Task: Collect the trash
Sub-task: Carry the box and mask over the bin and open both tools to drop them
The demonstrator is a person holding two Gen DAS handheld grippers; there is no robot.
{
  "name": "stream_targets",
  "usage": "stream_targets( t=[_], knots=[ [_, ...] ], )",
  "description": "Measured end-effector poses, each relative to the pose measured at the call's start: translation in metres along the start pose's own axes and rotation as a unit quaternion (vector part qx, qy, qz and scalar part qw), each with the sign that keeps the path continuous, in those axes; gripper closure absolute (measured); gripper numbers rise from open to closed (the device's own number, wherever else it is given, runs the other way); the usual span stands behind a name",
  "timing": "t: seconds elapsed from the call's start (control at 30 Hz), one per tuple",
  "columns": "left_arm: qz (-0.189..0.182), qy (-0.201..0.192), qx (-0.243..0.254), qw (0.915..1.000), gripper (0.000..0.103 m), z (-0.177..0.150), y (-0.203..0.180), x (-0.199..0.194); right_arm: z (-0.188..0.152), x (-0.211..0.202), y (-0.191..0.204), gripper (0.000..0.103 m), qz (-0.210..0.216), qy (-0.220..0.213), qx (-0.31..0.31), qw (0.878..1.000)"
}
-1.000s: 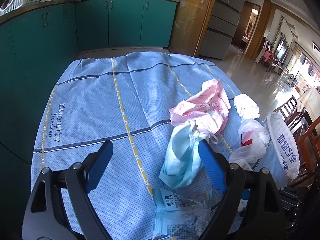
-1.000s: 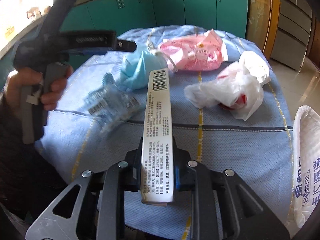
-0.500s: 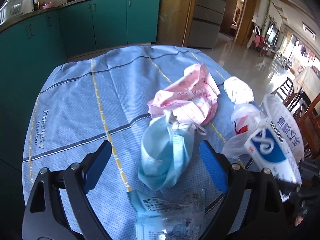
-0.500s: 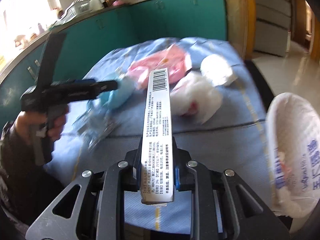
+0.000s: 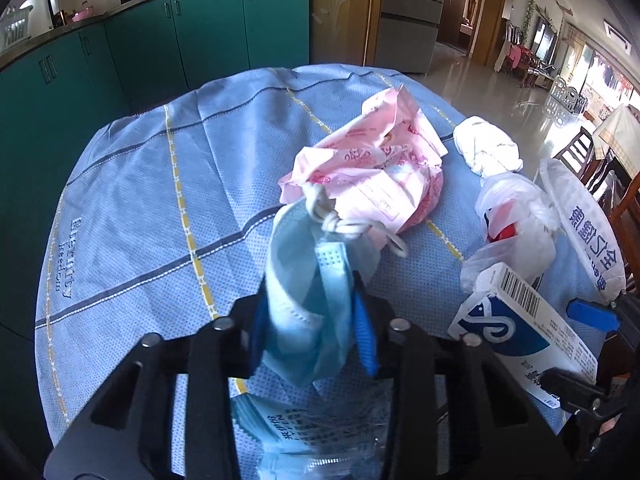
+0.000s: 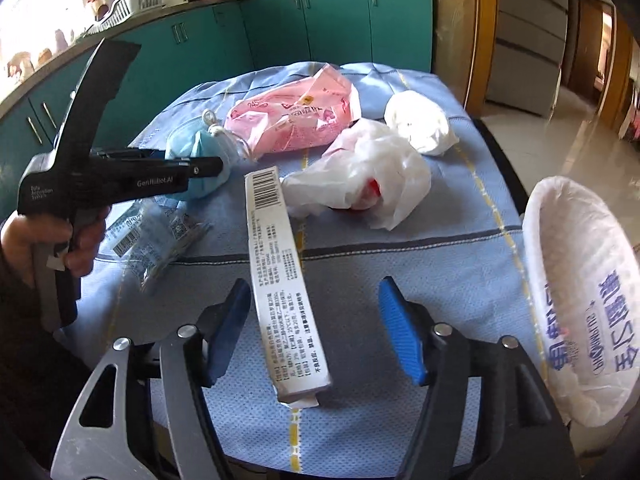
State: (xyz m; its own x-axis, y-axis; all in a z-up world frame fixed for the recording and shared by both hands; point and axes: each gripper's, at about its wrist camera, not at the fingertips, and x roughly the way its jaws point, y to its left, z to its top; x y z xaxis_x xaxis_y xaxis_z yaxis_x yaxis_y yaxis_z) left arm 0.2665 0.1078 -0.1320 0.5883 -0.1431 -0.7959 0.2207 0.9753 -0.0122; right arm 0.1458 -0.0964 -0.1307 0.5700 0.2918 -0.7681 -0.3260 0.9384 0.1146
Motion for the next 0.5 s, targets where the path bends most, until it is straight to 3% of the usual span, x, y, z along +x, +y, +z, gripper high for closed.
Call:
stream_targets(
  t=[0.27,0.5],
  knots=[
    [0.006,-0.059,-0.036,0.9976,0.075,0.005,0.019,-0.037,0.001,0.01,0.023,0.036,-0.019,0.005,-0.056,0.998],
    [0.011,-0.069,-0.049,0.9964,0.076,0.006,0.026,-0.042,0.001,0.025,0.038,0.037,-0.013,0.024,-0.082,0.996]
  ],
)
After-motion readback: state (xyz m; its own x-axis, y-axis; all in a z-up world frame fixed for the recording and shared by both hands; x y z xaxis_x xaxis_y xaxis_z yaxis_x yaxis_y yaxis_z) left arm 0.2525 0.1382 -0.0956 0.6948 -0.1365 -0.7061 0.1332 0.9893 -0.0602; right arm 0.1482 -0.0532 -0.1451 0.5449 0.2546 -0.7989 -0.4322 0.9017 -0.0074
